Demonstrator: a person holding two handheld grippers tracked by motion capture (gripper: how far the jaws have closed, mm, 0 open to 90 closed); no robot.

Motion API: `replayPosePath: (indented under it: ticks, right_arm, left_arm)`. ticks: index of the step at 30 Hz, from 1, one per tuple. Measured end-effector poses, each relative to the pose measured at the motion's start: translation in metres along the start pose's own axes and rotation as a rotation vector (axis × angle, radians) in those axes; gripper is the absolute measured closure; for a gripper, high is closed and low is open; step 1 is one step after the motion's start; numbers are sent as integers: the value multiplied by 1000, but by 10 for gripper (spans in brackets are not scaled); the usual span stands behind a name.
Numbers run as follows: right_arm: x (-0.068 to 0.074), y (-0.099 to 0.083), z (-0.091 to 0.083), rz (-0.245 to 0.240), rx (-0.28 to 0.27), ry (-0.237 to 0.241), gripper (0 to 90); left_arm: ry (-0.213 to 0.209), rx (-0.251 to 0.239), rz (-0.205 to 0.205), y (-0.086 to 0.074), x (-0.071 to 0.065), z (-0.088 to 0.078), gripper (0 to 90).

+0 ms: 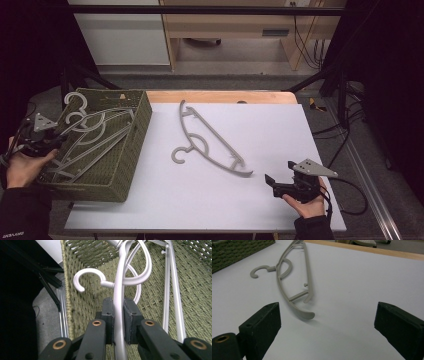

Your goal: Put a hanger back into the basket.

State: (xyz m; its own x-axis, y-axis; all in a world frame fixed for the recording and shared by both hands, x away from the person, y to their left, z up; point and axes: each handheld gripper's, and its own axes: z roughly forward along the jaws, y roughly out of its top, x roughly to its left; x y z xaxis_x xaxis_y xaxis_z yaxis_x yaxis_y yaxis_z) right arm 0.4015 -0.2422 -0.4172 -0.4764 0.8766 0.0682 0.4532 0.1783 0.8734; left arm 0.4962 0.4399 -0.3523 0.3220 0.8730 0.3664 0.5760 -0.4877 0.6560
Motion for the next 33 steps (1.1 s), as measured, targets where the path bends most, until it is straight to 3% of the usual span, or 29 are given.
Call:
replayPosePath:
  ticks: [4,11,13,16,19,26,33]
  right_arm:
    - [0,0,0,-7,2,2,73]
    - [0,0,0,-10,0,4,73]
    - [1,0,1,-9,3,6,74]
    - [2,0,2,-14,7,6,73]
    - [2,0,2,-13,5,8,74]
    - [3,1,2,-20,4,11,75]
    - [6,4,5,-28,6,23,81]
  left_arm:
    - [20,35,-6,-2,0,10,792]
    - [-16,70,-94,-16,3,20,773]
    - [-36,81,-101,-17,2,21,723]
    - [-27,82,-90,-17,1,18,700]
    - [-27,76,-101,-16,2,14,614]
    - [-76,-20,-194,-14,1,-7,523]
    - [-182,-218,-245,-3,-26,-35,390]
